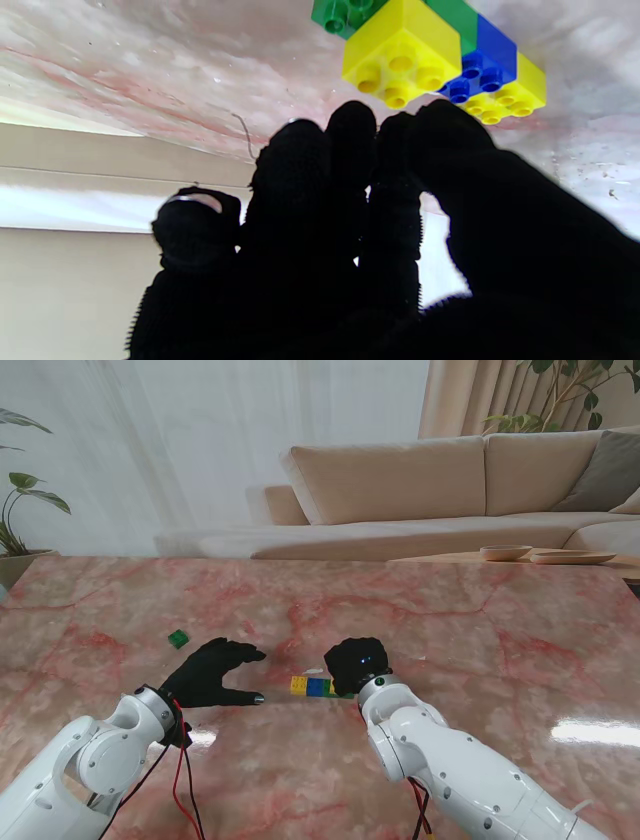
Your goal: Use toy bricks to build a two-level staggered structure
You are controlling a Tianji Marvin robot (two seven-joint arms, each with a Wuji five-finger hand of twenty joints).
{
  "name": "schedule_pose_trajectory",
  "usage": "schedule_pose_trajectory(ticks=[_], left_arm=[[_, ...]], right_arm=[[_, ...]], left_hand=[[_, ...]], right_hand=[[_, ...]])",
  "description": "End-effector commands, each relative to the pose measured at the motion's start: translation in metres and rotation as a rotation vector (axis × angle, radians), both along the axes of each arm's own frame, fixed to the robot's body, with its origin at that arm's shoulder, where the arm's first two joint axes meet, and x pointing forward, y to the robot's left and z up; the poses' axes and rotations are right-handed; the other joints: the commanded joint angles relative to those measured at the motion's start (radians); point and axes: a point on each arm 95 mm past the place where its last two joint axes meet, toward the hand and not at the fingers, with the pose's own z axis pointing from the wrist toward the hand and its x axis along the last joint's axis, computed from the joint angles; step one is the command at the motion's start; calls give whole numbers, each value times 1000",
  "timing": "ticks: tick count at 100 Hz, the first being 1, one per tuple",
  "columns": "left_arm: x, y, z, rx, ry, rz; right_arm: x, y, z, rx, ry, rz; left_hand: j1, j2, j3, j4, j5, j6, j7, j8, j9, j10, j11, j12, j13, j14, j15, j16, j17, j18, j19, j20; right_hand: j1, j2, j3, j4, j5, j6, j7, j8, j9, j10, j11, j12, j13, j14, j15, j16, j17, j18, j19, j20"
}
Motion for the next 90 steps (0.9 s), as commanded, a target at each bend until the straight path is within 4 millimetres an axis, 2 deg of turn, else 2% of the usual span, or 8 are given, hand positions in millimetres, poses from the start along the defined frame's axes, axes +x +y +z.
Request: schedule_pose_trajectory(ticks=[1, 75, 90], left_arm=[[-2, 0, -2, 2, 9, 2], [-2, 0, -1, 7, 23, 0], [-2, 0, -1, 5, 24, -3]], right_arm=[[2, -3, -7, -7, 26, -17], [13, -4, -17, -69, 97, 3], [14, -4, -17, -86, 136, 2]], left_hand=[[-2, 35, 14, 5, 3, 12, -18, -14, -34, -3, -22, -13, -35, -49, -27, -11, -4, -52, -37, 7], [-6, 38, 21, 6, 0, 9, -15, -12, -36, -5, -22, -13, -36, -53, -28, -11, -4, -53, -44, 11], [-7, 39, 23, 6, 0, 8, -14, -12, -37, -6, -23, -13, -37, -53, -29, -12, -4, -53, -46, 12]], right_hand=[[34, -19, 42, -28, 23, 2, 31, -15, 37, 41, -12, -13, 23, -11, -5, 3, 4, 2, 56, -19], [27, -15, 50, -39, 5, -10, 28, -33, 12, 26, -26, -1, -26, -6, -14, 15, -53, 1, 35, -1], [10, -26, 104, -44, -14, -3, 22, -38, -3, 26, -44, 1, -46, -1, -24, 15, -72, 1, 23, 12]])
